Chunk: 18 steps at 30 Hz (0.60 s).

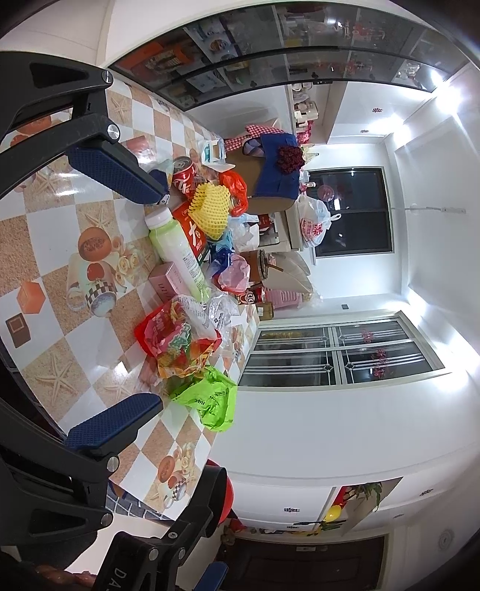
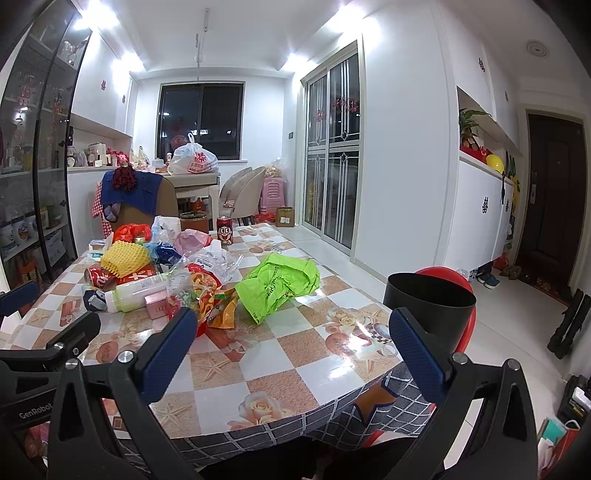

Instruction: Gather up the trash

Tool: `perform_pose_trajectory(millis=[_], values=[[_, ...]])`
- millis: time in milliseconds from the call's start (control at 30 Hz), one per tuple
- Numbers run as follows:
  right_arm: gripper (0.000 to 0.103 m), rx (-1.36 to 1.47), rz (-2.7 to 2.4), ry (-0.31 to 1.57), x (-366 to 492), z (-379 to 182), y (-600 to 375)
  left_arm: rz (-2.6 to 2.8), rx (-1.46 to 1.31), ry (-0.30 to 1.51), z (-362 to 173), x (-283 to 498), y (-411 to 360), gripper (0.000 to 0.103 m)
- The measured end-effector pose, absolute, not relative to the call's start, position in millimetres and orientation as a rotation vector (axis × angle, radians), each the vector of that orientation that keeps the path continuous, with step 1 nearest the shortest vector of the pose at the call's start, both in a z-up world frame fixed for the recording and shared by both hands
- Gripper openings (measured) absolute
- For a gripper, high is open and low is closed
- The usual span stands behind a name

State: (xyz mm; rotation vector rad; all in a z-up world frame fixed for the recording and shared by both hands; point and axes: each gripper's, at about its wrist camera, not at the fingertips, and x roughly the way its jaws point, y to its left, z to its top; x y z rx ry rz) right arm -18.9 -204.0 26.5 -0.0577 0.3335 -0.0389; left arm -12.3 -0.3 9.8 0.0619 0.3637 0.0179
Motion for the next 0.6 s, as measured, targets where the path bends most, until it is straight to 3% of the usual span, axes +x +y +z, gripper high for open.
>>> perform_pose_trajectory(millis=[600], values=[[0.103, -0.054, -0.037, 0.333, -19.1, 26.6, -205.5, 0.020, 0.065, 0.368, 9.4, -12.7, 0.2, 0.103]])
